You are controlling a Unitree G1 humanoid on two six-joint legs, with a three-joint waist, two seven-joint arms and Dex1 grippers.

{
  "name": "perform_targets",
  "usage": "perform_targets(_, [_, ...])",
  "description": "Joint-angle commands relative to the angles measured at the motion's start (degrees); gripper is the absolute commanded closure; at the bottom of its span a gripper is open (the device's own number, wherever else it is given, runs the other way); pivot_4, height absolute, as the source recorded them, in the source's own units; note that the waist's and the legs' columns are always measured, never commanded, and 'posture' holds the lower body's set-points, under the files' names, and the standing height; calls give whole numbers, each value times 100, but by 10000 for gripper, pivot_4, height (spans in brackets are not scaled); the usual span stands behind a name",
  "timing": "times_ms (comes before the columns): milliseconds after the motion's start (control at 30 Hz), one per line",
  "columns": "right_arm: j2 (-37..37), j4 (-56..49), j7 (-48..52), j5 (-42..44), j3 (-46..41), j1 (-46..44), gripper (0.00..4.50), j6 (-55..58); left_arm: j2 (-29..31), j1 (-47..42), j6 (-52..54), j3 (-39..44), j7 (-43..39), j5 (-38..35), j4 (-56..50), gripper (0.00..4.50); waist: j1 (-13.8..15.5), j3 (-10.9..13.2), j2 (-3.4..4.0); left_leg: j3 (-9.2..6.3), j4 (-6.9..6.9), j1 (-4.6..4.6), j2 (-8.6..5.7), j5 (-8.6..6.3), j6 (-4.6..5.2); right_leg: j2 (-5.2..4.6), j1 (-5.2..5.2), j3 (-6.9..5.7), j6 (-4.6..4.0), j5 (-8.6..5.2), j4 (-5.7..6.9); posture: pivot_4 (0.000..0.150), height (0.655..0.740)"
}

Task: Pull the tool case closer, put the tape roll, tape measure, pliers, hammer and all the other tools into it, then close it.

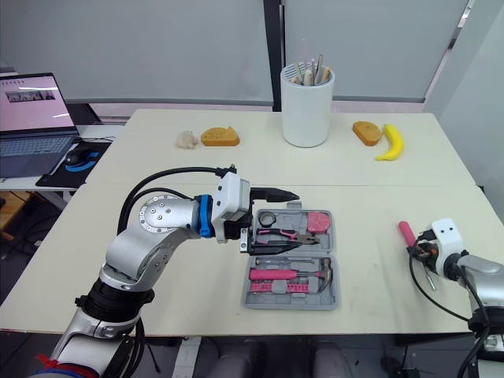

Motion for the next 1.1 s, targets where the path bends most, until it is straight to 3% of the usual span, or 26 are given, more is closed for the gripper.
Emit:
perform_targets(33, [1,-30,114,-46,61,39,35811,-169,38,-82,-134,-27,-35,88,-39,0,-1,0,0,0,0,0,0,0,0,0,0,0,0,0,0,1500,7400])
perform_targets(167, [-94,-626,246,-17,77,253,38060,-89,87,50,-155,-13,-78,101,-116,0,-2,0,0,1,0,0,0,0,0,1,-1,1,0,0,0,1500,7400])
perform_targets(367, [-1147,-3647,1341,-78,625,1193,38059,350,302,675,-1010,355,-352,46,-54,0,-15,4,37,5,-3,-9,-4,-1,1,-2,-22,4,0,-1,1,1500,7400])
perform_targets(467, [-1420,-4792,1765,302,823,1086,38059,818,865,1023,-1326,453,-828,199,134,0,-38,5,36,4,-4,-7,10,-1,1,4,-28,2,0,-1,4,1500,7400])
perform_targets(567, [-1399,-5589,1926,552,1176,725,38059,1301,1436,1379,-1216,568,-1457,-109,221,0,-13,6,35,-3,-7,-7,30,-1,0,19,-26,1,-2,-1,2,1500,7400])
perform_targets(733, [-1213,-6433,1816,413,2036,342,38059,1668,1814,1711,-1492,889,-1826,-249,354,0,111,10,29,-14,-6,-19,13,-2,-1,1,-34,-6,-4,-2,-6,1500,7400])
perform_targets(1100, [-617,-7092,1336,-456,3775,-399,38059,2497,2563,2255,-1423,1149,-2054,-268,-235,0,145,11,27,-14,-10,-20,3,-3,-1,-11,-56,-2,-5,-3,-7,1500,7400])
